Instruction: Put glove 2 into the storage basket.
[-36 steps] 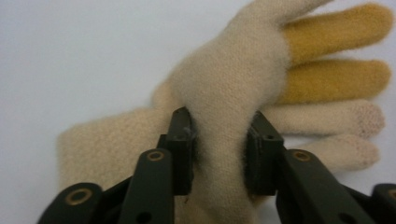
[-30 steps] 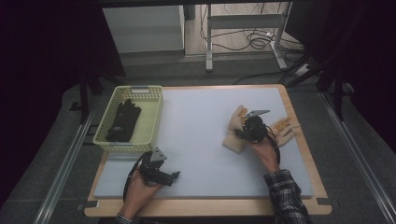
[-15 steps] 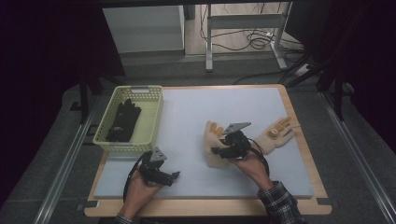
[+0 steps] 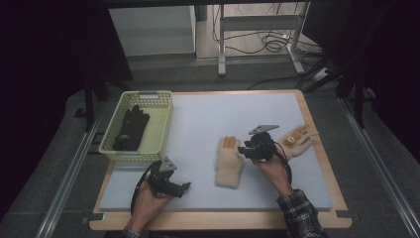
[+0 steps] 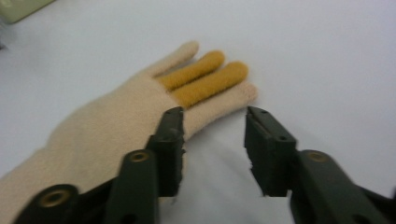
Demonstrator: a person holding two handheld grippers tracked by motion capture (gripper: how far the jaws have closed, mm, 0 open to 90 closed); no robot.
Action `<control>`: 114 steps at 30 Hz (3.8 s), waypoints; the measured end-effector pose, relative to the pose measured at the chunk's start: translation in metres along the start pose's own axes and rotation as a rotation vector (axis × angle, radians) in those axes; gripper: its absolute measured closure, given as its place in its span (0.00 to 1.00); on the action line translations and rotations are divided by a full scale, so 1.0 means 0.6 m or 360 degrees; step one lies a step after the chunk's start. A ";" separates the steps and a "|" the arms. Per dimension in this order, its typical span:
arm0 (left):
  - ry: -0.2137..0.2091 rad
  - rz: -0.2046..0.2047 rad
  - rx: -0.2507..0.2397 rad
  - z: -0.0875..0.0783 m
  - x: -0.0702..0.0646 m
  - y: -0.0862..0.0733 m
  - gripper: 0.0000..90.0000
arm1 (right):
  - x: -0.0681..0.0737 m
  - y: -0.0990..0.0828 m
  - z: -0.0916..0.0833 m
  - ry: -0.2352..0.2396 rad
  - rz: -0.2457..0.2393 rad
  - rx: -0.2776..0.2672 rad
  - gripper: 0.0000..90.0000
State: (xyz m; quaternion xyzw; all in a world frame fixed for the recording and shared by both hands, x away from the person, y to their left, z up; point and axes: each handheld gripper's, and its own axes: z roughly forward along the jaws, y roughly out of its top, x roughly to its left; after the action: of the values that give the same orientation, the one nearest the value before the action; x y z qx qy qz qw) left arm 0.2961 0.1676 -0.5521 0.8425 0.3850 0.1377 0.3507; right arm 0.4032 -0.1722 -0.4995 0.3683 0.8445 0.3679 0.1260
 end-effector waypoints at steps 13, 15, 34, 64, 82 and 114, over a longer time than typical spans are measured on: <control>0.0000 -0.0001 0.0000 0.000 0.000 0.000 0.00 | 0.048 -0.040 0.012 0.0053 -0.0021 0.0119 0.95; 0.0000 -0.0001 0.0000 0.000 0.000 0.000 0.00 | 0.051 -0.037 0.007 0.0038 -0.0061 0.0081 0.96; 0.0001 -0.0001 0.0000 0.000 0.000 0.000 0.00 | 0.008 -0.027 -0.048 -0.0206 -0.0019 -0.0093 0.68; 0.0001 -0.0001 -0.0001 0.000 0.000 0.000 0.00 | -0.189 -0.108 -0.083 -0.0645 0.0277 -0.0019 0.43; 0.0001 -0.0001 0.0000 0.000 0.000 0.000 0.00 | -0.135 -0.086 -0.146 -0.0437 0.0212 -0.0194 0.71; 0.0001 -0.0001 0.0000 0.000 0.000 0.000 0.00 | 0.062 -0.025 -0.007 0.0153 -0.0171 0.0016 0.50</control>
State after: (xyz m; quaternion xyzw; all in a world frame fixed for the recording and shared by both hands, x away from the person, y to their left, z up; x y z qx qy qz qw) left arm 0.2961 0.1676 -0.5522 0.8423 0.3855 0.1380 0.3507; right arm 0.3674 -0.1545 -0.5053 0.3050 0.8700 0.3735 0.1029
